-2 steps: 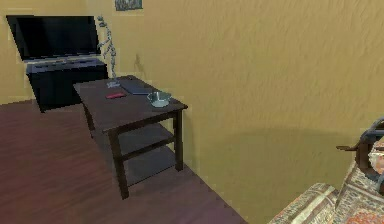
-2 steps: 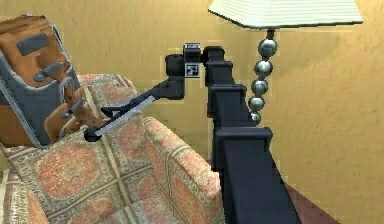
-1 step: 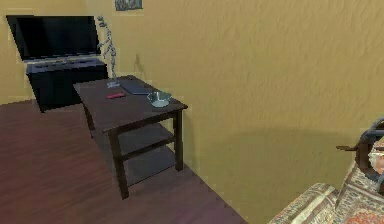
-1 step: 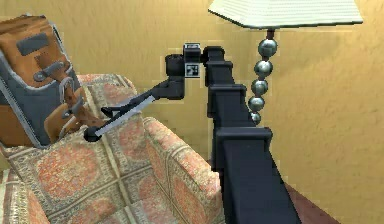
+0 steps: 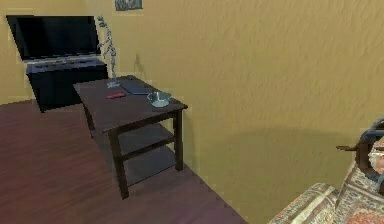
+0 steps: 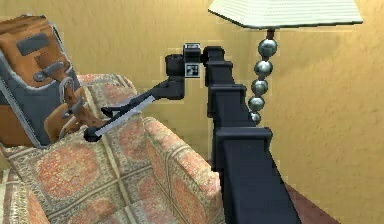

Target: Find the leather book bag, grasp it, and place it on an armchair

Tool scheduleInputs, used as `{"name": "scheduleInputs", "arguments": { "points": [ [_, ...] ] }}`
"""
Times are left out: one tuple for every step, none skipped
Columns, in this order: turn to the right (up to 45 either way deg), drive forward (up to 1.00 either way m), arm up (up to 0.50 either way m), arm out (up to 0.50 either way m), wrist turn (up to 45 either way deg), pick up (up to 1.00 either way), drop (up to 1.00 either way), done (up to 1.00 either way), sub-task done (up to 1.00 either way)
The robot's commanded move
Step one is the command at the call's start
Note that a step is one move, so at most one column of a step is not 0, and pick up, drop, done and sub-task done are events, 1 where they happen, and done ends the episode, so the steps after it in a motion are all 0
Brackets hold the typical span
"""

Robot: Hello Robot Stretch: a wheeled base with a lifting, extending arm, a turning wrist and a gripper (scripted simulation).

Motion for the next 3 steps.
{"name": "scheduleInputs", "arguments": {
  "points": [
    [0.0, 0.00, 0.00, 0.00, 0.0, 0.00, 1.00, 0.00, 0.00],
    [0.0, 0.00, 0.00, -0.10, 0.0, 0.00, 0.00, 0.00, 0.00],
    [0.0, 0.00, 0.00, 0.00, 0.0, 0.00, 0.00, 1.00, 0.00]
  ]
}}
